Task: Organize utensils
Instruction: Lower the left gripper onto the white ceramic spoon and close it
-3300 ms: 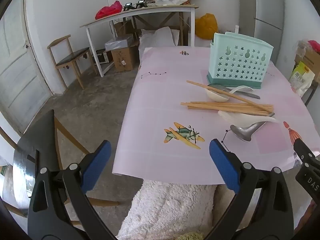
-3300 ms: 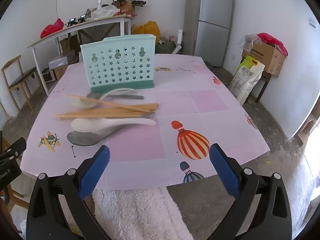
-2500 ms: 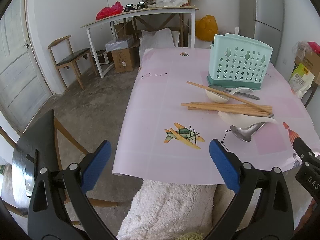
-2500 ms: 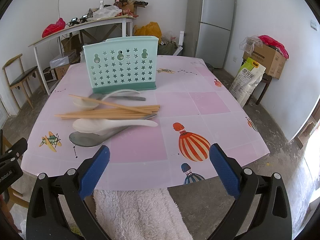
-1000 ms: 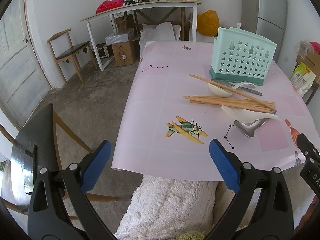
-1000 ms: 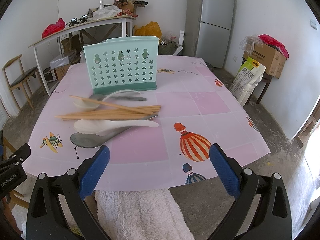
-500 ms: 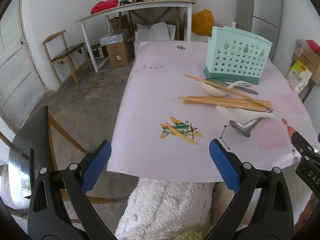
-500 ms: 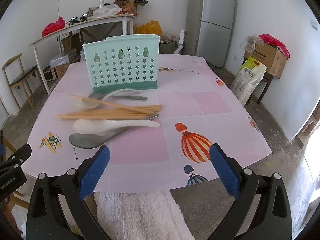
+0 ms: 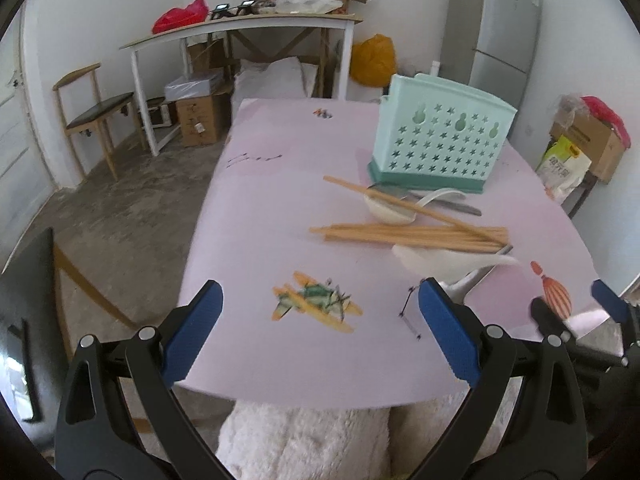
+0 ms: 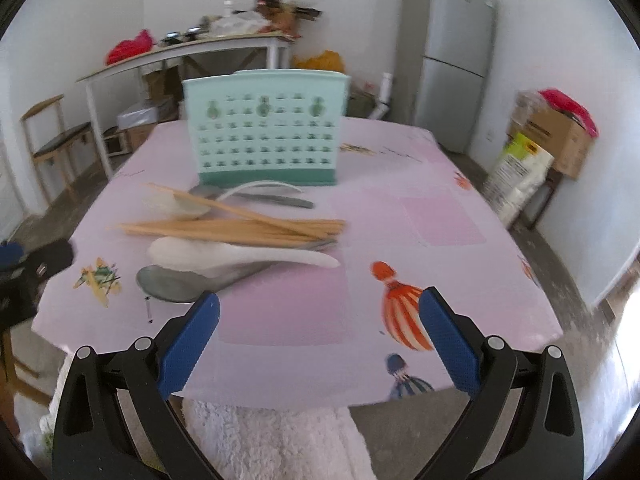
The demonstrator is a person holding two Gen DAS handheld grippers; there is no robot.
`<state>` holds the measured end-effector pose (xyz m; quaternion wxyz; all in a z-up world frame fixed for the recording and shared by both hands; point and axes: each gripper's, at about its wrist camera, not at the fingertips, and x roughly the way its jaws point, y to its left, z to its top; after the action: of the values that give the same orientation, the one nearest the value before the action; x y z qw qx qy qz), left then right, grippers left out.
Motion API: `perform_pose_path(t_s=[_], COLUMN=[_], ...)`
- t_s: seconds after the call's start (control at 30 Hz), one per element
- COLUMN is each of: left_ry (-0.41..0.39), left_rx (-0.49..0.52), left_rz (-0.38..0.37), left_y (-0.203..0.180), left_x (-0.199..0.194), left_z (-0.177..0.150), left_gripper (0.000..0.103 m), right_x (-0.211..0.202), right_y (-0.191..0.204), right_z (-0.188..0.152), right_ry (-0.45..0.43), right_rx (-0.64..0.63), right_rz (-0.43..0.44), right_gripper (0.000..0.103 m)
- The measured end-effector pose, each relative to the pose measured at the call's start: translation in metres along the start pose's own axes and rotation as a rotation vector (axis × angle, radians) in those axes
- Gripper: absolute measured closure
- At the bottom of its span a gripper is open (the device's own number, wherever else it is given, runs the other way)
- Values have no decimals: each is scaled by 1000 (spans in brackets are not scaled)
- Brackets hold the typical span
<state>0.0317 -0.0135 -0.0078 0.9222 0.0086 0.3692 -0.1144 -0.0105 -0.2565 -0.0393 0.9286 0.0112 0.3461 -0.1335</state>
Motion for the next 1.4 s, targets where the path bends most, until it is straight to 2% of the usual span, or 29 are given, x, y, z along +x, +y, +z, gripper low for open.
perform_pose_path(t_s=[0.1, 0.17, 0.37, 0.4, 0.43, 0.5, 0.57, 0.67, 0.8, 0.97, 1.13, 1.37, 1.4], left_ry=[-3, 6, 45, 52, 63, 113, 150, 213, 319, 417, 438, 463, 461], left_rx=[28, 41, 12, 0, -12, -58, -108, -152, -208, -257, -275, -305, -307], left_rz=[-38, -91, -217, -238, -259, -315, -359, -418, -469, -503, -505, -508, -506], left_y=[-5, -8, -10, -10, -10, -8, -6, -6, -7, -11, -15, -14, -13], left_x=[11, 20, 39, 41, 44, 55, 65, 78, 101, 120, 130, 136, 136], left_z=[5, 10, 22, 23, 24, 26, 26, 27, 27, 24, 25, 25, 25], left_gripper=[8, 9, 10, 13, 23, 31, 45, 56, 62, 75, 80, 92, 93], right_x=[6, 8, 14, 16, 18, 21, 22, 21, 21, 21, 24, 30, 31], right_y=[4, 9, 26, 28, 31, 35, 38, 42, 48, 56, 64, 80, 83], right_z=[-1, -2, -4, -5, -5, -6, -8, -10, -14, -18, -20, -23, -24], right_ry=[-17, -34, -46, -42, -35, -23, -25, -39, -48, -73, -79, -93, -91], right_rx=[-36, -60, -143, -156, -168, -198, -223, -262, -310, -384, -439, -527, -544], right_rz=[71, 90, 163, 177, 193, 223, 247, 284, 324, 337, 348, 329, 322], right_gripper=[6, 6, 6, 6, 6, 6, 8, 13, 24, 39, 58, 74, 78])
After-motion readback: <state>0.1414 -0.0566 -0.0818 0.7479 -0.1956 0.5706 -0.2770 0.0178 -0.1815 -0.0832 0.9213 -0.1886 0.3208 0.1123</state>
